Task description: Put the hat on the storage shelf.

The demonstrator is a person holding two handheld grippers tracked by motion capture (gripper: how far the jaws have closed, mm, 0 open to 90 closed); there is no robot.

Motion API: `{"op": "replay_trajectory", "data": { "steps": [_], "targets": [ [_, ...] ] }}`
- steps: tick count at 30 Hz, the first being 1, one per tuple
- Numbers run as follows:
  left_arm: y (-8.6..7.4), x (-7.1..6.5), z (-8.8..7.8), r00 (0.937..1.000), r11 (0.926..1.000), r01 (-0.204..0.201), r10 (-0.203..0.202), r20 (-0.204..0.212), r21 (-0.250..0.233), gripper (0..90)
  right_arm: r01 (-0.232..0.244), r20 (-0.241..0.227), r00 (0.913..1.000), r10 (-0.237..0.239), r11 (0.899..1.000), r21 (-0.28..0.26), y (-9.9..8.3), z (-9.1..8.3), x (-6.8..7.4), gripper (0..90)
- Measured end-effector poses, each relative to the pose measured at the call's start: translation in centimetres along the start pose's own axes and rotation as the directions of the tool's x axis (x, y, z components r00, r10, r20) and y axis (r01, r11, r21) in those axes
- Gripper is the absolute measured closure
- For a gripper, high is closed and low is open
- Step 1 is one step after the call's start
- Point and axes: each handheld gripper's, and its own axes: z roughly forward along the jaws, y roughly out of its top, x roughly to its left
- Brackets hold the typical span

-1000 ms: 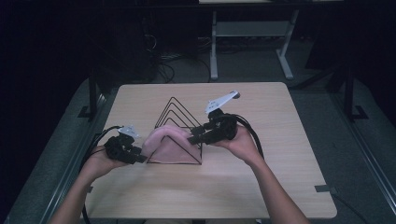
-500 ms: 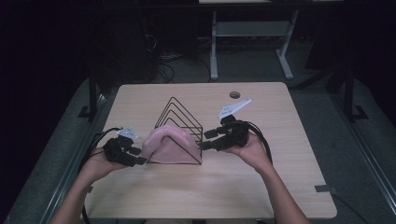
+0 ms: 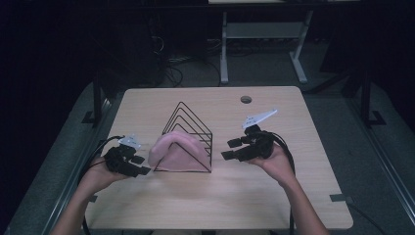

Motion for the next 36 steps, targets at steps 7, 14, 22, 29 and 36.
{"op": "replay_trajectory", "data": {
  "steps": [7,14,22,29,36],
  "targets": [
    [-0.4,0.2,-0.2,1.0000,1.0000,0.003,-0.003,-0.002,0.003,47.6,-0.023,0.027,0.9994,0.023,1.000,0.000,-1.2,-0.7,-0.6,38.8],
    [-0.7,0.3,-0.4,0.9999,0.9999,0.012,-0.012,-0.009,-0.003,47.0,-0.044,0.056,0.9974,0.044,0.999,-0.010,-2.5,-1.9,-1.1,37.9],
    [-0.7,0.2,-0.3,0.9998,0.9998,0.018,-0.018,-0.008,0.004,46.2,-0.079,0.082,0.9933,0.081,0.997,-0.023,-4.4,-2.9,-1.8,36.4],
    [-0.9,-0.1,-0.1,0.9995,0.9996,0.027,-0.027,-0.015,-0.013,43.8,-0.123,0.104,0.9868,0.124,0.992,-0.019,-6.7,-3.8,-2.4,34.4],
    [-1.3,-0.1,0.1,0.9994,0.9994,0.032,-0.032,-0.013,-0.010,41.4,-0.151,0.126,0.9801,0.153,0.988,-0.024,-8.5,-4.7,-2.7,33.7]
  ]
}}
